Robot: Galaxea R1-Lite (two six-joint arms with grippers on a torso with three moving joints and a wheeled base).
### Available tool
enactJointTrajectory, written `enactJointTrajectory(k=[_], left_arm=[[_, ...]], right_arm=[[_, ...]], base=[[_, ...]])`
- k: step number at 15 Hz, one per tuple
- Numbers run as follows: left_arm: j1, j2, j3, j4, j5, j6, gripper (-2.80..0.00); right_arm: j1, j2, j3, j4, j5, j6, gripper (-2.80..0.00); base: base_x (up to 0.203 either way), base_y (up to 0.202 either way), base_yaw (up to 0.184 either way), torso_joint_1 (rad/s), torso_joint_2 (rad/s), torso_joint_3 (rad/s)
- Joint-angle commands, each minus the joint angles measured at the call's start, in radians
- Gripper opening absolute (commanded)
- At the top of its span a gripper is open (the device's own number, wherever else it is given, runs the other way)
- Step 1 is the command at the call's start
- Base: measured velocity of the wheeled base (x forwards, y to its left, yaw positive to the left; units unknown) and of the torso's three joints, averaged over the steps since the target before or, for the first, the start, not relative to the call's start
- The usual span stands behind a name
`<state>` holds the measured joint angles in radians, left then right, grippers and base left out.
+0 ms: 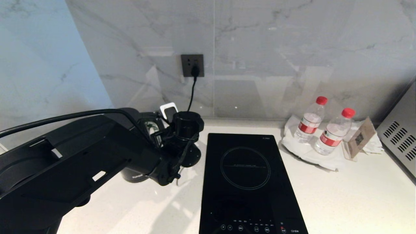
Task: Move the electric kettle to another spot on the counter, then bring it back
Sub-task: Pick up the kettle
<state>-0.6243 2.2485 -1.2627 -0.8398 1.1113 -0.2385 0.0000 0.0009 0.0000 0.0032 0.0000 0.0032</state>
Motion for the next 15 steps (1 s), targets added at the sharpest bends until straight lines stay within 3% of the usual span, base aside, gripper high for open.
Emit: enactJointTrajectory(k=[1, 15], left_arm=[[0.0, 0.0, 0.0, -0.005, 0.005, -0.001, 0.0], [-0.016, 0.035, -0.081, 0.047, 0.004, -0.001, 0.0]], right_arm=[[0.0, 0.001, 0.0, 0.0, 0.0, 0.0, -2.8], [0.0, 0.001, 0.0, 0.0, 0.0, 0.0, -2.8]], base=[[0.0, 0.0, 0.0, 0.0, 0.0, 0.0], [0.0, 0.0, 0.0, 0.0, 0.0, 0.0]])
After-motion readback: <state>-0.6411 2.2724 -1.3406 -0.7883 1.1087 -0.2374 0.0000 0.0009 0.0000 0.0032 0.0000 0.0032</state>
